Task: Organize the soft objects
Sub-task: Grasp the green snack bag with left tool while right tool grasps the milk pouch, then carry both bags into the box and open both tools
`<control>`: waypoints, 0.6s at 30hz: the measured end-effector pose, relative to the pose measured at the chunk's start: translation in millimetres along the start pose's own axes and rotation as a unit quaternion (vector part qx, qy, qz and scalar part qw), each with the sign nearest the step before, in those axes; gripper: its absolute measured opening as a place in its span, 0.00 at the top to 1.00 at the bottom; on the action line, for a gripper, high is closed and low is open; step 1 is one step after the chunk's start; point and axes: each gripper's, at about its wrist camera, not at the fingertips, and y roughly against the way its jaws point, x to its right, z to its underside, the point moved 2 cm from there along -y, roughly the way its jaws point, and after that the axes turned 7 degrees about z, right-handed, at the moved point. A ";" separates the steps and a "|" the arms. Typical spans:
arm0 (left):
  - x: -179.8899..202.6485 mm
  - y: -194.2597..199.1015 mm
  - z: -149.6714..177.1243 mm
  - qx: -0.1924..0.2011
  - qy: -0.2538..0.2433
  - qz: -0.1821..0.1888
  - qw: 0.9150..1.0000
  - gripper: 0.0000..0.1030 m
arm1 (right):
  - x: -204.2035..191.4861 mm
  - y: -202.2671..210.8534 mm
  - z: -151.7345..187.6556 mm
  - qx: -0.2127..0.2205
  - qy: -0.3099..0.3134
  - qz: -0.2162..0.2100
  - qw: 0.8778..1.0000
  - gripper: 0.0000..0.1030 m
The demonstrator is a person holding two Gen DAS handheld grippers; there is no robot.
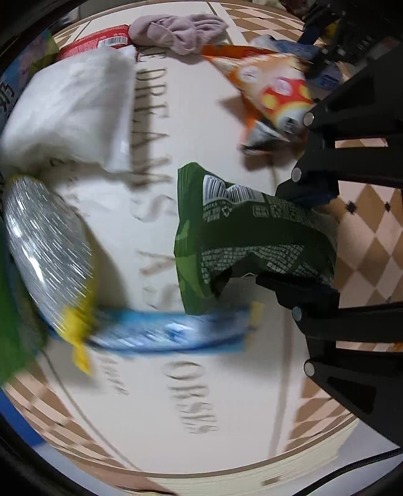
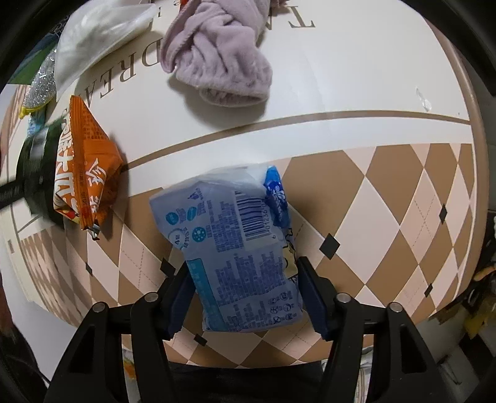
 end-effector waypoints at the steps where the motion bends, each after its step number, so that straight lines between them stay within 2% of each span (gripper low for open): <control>1: -4.4 2.6 5.8 0.002 0.012 0.006 1.000 0.69 | -4.6 0.6 -1.5 0.005 -0.001 0.001 1.000 0.53; 3: -13.4 16.9 21.7 0.012 0.038 0.030 0.999 0.70 | -6.8 5.5 4.6 0.010 -0.003 0.008 1.000 0.58; 6: -16.7 50.9 36.2 0.041 0.049 0.053 0.996 0.70 | -7.4 26.9 17.7 0.022 -0.006 -0.015 1.000 0.60; 10: -12.1 127.6 23.0 0.094 0.058 0.106 0.988 0.70 | -11.6 92.2 25.5 0.062 0.007 -0.061 0.996 0.60; 12: -5.9 160.4 -1.2 0.108 0.059 0.132 0.984 0.70 | -18.8 138.3 10.4 0.092 0.015 -0.083 0.992 0.60; 15: -7.2 199.1 -66.0 0.115 0.068 0.177 0.975 0.70 | -34.2 193.7 -28.5 0.123 0.033 -0.109 0.986 0.60; 16: -10.1 213.2 -93.7 0.120 0.075 0.188 0.972 0.70 | -42.7 209.3 -47.7 0.136 0.042 -0.113 0.983 0.60; 18: -16.7 224.4 -148.5 0.132 0.091 0.188 0.969 0.70 | -56.6 247.3 -109.2 0.159 0.055 -0.106 0.980 0.60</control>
